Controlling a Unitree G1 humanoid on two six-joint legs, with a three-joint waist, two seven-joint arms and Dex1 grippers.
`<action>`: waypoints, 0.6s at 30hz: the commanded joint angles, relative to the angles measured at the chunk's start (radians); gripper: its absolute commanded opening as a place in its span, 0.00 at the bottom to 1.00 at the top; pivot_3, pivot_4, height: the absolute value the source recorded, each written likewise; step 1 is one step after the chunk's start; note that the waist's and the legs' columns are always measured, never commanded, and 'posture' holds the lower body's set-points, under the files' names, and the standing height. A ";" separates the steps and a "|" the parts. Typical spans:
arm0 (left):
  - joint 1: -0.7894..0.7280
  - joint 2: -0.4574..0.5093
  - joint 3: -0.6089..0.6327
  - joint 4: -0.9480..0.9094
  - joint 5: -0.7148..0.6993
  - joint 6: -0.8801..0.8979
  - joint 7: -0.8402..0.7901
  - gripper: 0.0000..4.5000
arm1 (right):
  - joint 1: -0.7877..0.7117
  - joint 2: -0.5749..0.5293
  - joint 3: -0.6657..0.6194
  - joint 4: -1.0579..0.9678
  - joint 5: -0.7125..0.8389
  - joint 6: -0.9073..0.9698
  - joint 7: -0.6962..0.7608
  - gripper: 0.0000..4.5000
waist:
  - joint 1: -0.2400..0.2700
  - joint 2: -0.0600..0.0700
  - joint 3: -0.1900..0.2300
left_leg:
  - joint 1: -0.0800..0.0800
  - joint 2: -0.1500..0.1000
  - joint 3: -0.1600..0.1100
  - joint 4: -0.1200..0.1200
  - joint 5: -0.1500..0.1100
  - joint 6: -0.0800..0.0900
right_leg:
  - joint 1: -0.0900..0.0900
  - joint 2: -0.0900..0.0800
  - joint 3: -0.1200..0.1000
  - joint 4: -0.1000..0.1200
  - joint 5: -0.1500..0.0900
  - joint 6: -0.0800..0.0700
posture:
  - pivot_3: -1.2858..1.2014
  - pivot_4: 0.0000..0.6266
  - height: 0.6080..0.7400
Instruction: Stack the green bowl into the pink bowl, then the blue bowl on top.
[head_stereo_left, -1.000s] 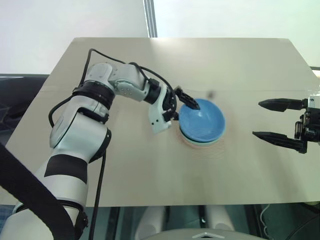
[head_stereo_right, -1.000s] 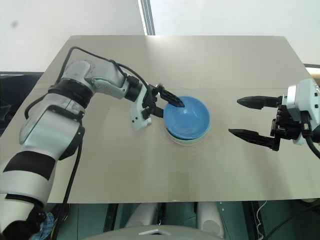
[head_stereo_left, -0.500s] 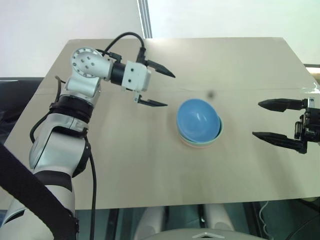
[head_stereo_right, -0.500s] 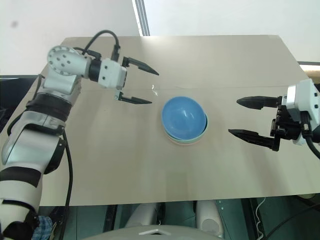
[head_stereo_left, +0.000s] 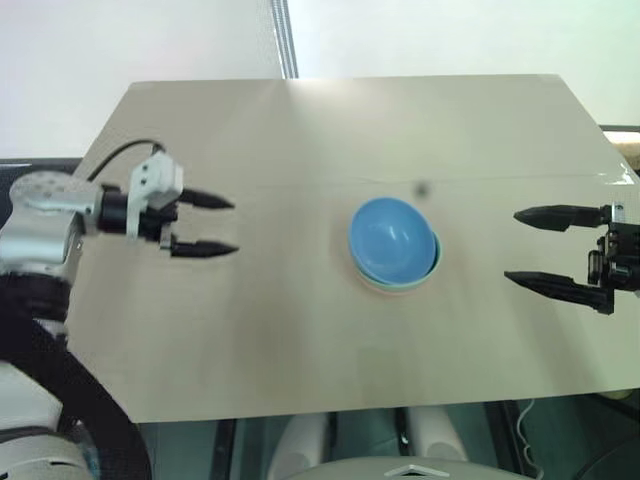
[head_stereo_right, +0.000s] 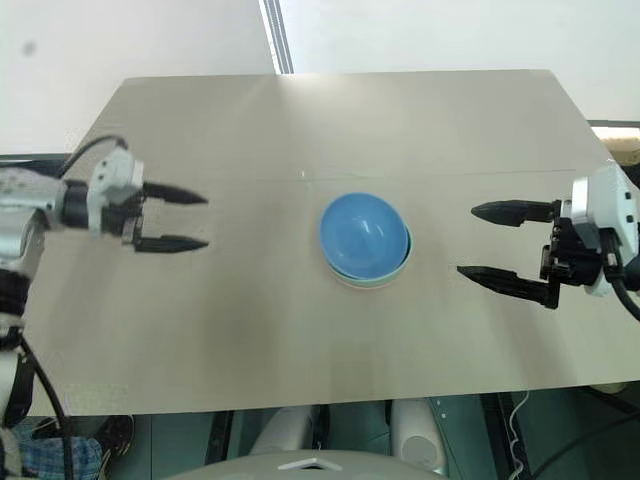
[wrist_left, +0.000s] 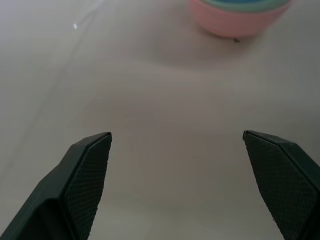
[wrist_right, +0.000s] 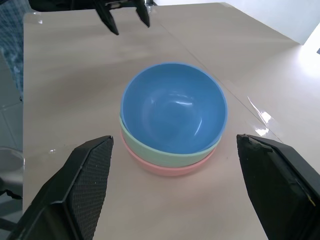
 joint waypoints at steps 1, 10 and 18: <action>0.030 0.039 0.135 -0.079 -0.065 0.062 0.022 0.99 | -0.004 -0.016 -0.032 0.006 0.002 -0.018 0.016 0.96 | 0.009 0.000 0.000 | 0.000 0.000 -0.001 0.000 0.000 0.000 | 0.001 0.000 -0.001 0.000 0.000 0.000 | 0.52 0.24 1.00; 0.230 0.022 0.308 -0.286 -0.162 0.190 0.071 0.99 | 0.007 -0.015 -0.044 0.024 -0.013 -0.025 0.026 0.96 | 0.010 0.001 0.000 | 0.001 0.001 -0.001 -0.002 0.000 0.000 | 0.001 -0.001 -0.001 -0.002 0.000 0.000 | 0.52 0.24 1.00; 0.286 0.005 0.358 -0.397 -0.205 0.233 0.095 0.99 | 0.034 -0.008 -0.059 0.024 -0.027 -0.039 0.025 0.96 | 0.010 0.001 0.001 | 0.002 0.001 0.000 -0.004 0.000 0.000 | 0.001 -0.001 0.000 -0.002 0.000 0.000 | 0.52 0.24 1.00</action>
